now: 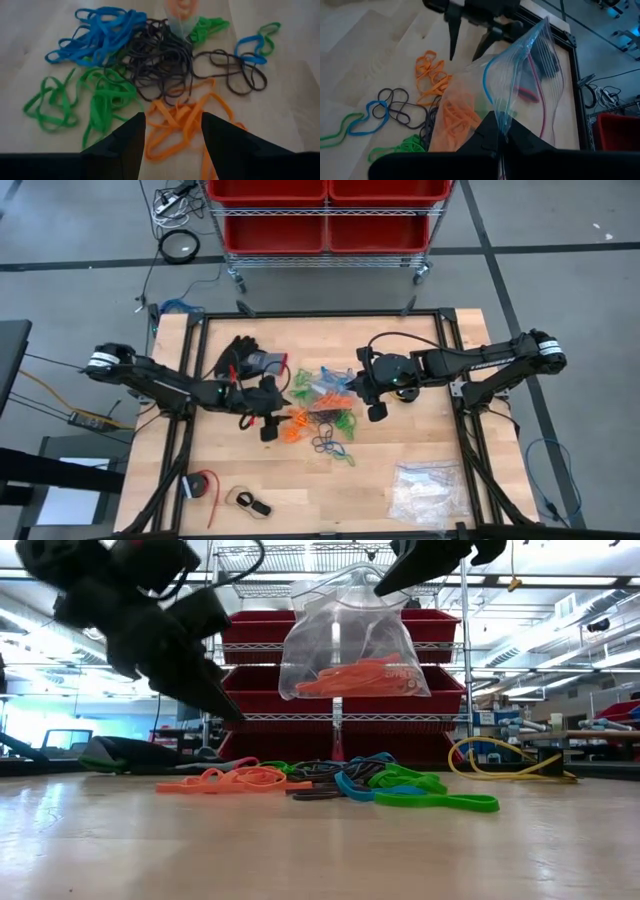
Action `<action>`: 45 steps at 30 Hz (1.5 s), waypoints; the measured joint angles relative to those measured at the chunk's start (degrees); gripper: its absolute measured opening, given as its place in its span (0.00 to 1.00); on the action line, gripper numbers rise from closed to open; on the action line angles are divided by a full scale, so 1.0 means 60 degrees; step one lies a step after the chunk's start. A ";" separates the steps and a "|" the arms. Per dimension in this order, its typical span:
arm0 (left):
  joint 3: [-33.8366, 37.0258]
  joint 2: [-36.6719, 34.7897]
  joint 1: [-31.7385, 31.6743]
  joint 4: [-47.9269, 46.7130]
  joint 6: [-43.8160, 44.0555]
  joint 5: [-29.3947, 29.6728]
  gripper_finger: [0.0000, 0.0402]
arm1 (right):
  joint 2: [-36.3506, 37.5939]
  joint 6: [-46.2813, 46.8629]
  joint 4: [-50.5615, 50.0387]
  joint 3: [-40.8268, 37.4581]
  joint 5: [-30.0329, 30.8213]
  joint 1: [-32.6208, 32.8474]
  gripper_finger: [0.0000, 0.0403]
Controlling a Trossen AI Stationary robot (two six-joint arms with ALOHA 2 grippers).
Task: Sort rubber bands
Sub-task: Put the orange rubber band into the transparent zip bag
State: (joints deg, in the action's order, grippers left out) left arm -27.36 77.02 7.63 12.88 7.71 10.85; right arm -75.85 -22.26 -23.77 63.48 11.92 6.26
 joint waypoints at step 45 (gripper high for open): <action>-0.1697 -0.2071 0.0443 -0.3359 -0.0989 -0.0117 0.01 | 0.0000 0.0146 -0.0020 0.0000 -0.0007 -0.0012 0.00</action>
State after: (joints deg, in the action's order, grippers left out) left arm -37.54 64.60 10.28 -7.28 1.78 10.15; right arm -75.85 -21.39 -23.89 63.48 11.88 6.19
